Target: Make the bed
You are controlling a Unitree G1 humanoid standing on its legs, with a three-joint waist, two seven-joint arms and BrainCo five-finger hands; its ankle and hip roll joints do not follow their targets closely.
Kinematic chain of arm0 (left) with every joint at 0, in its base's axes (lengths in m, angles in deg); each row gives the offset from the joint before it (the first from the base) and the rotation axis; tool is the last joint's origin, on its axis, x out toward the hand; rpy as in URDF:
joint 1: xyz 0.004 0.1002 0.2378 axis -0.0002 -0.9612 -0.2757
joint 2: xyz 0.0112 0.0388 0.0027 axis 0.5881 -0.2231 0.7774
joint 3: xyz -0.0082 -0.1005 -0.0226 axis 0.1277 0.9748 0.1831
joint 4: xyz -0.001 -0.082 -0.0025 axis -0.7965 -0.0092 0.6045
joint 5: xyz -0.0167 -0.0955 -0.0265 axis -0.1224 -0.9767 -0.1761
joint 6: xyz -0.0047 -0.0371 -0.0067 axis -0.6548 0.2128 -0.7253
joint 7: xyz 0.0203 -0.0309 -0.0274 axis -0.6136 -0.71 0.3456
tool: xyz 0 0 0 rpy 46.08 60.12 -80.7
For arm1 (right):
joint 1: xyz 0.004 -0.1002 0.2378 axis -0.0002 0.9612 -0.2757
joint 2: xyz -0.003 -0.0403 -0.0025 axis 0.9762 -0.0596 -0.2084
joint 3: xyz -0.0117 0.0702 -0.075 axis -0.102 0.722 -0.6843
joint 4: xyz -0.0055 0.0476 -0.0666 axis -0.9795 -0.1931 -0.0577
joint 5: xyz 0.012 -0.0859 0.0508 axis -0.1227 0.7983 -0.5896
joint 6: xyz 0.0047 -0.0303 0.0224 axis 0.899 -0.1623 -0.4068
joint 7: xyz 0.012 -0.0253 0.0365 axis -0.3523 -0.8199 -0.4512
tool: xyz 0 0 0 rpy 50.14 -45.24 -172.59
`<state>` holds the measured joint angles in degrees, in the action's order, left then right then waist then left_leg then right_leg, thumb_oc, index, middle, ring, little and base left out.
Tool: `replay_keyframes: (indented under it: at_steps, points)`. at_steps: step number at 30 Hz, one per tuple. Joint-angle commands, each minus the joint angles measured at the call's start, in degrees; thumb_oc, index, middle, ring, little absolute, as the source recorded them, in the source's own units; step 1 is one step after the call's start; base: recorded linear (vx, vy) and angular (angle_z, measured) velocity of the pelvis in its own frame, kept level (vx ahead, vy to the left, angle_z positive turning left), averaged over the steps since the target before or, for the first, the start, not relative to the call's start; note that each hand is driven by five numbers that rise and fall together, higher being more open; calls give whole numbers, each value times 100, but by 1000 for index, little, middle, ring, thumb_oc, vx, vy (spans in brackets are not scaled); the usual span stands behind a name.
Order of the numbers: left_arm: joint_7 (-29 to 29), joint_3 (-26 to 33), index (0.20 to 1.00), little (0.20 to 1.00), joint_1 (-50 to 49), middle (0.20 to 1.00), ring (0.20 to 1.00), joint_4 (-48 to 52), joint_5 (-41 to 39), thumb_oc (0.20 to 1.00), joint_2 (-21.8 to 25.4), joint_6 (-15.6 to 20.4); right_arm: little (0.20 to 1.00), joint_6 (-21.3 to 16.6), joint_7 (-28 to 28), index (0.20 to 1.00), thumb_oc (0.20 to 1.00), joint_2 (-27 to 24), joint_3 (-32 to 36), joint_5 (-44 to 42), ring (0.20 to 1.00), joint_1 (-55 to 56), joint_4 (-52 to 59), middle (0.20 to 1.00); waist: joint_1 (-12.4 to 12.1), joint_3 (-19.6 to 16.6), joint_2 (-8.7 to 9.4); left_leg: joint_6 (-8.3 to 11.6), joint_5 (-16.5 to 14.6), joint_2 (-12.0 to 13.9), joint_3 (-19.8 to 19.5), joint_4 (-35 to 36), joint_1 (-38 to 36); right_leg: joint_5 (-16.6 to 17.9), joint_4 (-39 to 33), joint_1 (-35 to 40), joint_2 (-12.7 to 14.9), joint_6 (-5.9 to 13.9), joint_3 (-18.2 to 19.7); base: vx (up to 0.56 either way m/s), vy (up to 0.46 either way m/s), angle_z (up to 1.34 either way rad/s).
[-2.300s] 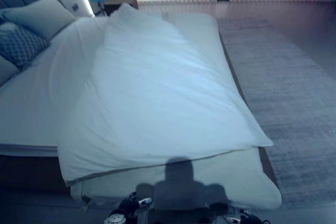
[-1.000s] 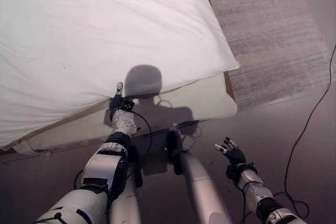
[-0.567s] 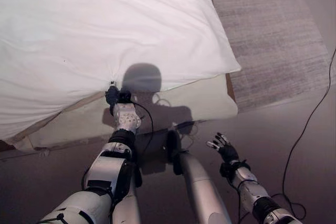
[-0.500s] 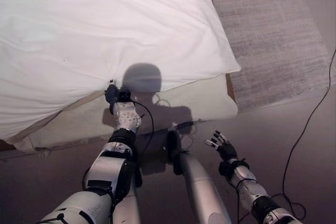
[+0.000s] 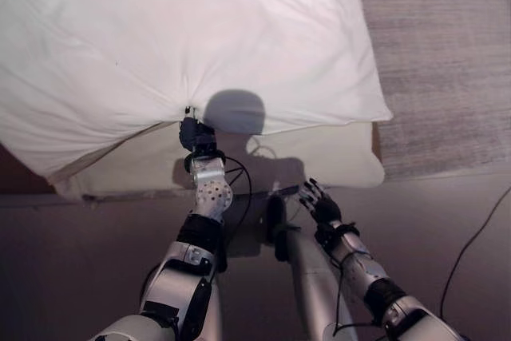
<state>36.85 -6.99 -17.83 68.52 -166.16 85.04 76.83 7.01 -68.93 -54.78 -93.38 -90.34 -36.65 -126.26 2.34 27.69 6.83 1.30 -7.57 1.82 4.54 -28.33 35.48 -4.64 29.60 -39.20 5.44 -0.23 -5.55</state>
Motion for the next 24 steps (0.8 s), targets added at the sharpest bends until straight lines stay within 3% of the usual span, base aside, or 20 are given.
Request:
replay_keyframes:
  at_steps: [1, 6, 13, 24]
  points:
    - [-647, -491, 200, 200, 66, 200, 200, 1233, 134, 200, -193, 37, 1000, 41, -247, 1000, 1000, 39, -148, -766, 1000, -121, 169, 1000, -136, -101, -382, -49, 175, -290, 56, 197, 51, 201, -372, 332, 80, 548, -69, -24, -14, 7]
    - [-670, -784, 200, 200, -133, 200, 200, 1960, 299, 200, -71, 46, 1000, -12, -216, 1000, 1000, 375, -201, -1494, 1000, -698, 104, 1000, -327, 26, -508, -61, 204, -372, -52, 219, -7, 182, -342, 421, 146, 540, -172, -6, -7, 19]
    - [-293, -659, 200, 200, -272, 200, 200, 2433, 658, 200, 83, 420, 1000, -608, 62, 1000, 1000, 577, 270, -2287, 1000, -1203, 737, 1000, -486, 64, -650, -134, 187, -459, -139, 225, -4, 111, -278, 435, 239, 532, -260, -2, 19, 10]
    - [542, -167, 200, 200, -407, 200, 200, 2711, 1526, 200, 308, 742, 1000, -1438, 528, 1000, 1000, 403, 1170, -2346, 1000, -1283, 1567, 1000, -500, -31, -732, -195, 187, -501, -149, 208, 81, 107, -230, 345, 306, 535, -281, 2, 8, 5]
